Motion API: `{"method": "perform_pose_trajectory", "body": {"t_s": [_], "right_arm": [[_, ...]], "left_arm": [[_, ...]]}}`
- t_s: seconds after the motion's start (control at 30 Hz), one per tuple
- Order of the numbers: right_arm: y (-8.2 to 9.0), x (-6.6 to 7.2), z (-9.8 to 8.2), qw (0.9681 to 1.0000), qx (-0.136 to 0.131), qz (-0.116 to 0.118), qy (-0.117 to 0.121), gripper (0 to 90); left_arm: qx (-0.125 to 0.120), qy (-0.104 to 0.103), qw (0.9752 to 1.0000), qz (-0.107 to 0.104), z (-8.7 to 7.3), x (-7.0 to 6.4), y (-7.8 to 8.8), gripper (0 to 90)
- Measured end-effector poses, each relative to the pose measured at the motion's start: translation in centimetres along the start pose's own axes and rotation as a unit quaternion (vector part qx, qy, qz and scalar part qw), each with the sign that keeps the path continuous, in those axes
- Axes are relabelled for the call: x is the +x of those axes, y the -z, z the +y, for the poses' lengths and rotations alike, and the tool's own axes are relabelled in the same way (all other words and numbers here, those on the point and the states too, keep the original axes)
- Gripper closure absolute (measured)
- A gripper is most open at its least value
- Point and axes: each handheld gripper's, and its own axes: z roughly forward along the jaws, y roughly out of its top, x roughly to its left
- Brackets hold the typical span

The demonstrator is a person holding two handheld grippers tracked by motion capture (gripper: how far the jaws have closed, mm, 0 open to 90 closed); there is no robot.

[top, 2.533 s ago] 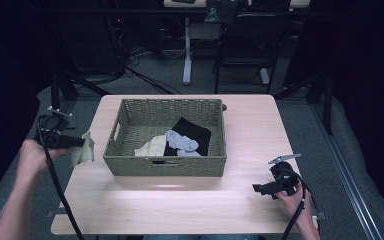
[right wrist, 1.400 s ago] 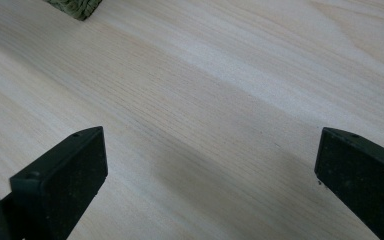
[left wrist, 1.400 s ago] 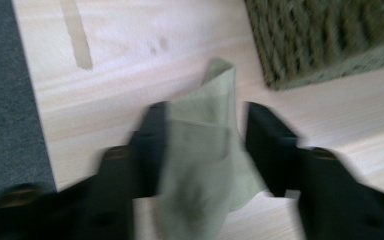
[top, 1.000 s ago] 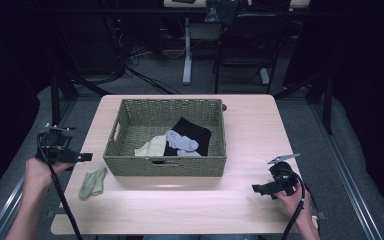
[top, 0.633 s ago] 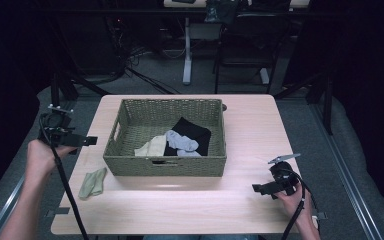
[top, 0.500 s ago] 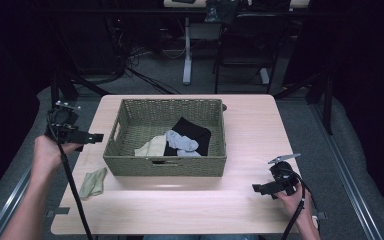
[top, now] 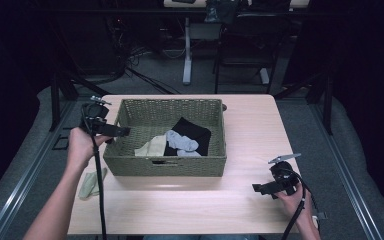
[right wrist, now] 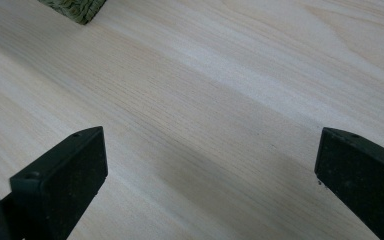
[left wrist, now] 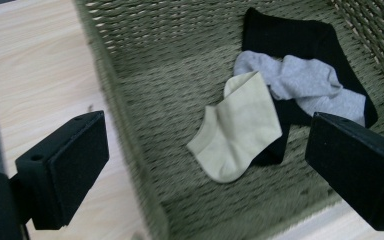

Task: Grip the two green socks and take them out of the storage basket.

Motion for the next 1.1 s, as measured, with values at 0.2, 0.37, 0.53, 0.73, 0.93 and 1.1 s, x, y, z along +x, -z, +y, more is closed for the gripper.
{"method": "perform_pose_trajectory", "body": {"t_s": [0.2,0.37,0.53,0.73,0.93,1.1], "right_arm": [[0.1,-0.1,0.0,1.0,0.001,-0.001,-0.001,0.0],[0.2,0.0,-0.1,1.0,-0.002,0.0,-0.002,0.0],[0.1,0.0,-0.1,1.0,-0.002,-0.002,-0.003,0.0],[0.1,-0.1,-0.1,1.0,-0.002,-0.002,-0.003,0.0],[0.1,-0.1,-0.1,1.0,-0.001,-0.001,-0.003,0.0],[0.1,-0.1,-0.1,1.0,0.001,-0.002,-0.002,0.0]], "left_arm": [[-0.002,-0.003,0.9999,-0.01,0.8,-1.2,-2.7,3.9],[0.006,-0.013,0.9998,-0.014,1.4,-2.0,-4.5,4.0],[0.004,-0.022,0.9996,-0.018,1.9,-2.5,-6.3,4.0],[-0.002,-0.025,0.9993,-0.027,2.3,-2.7,-8.5,2.2],[0.0,-0.031,0.9987,-0.04,2.7,-2.9,-10.4,1.4],[0.013,-0.035,0.9979,-0.054,3.0,-2.9,-12.1,1.2]]}}
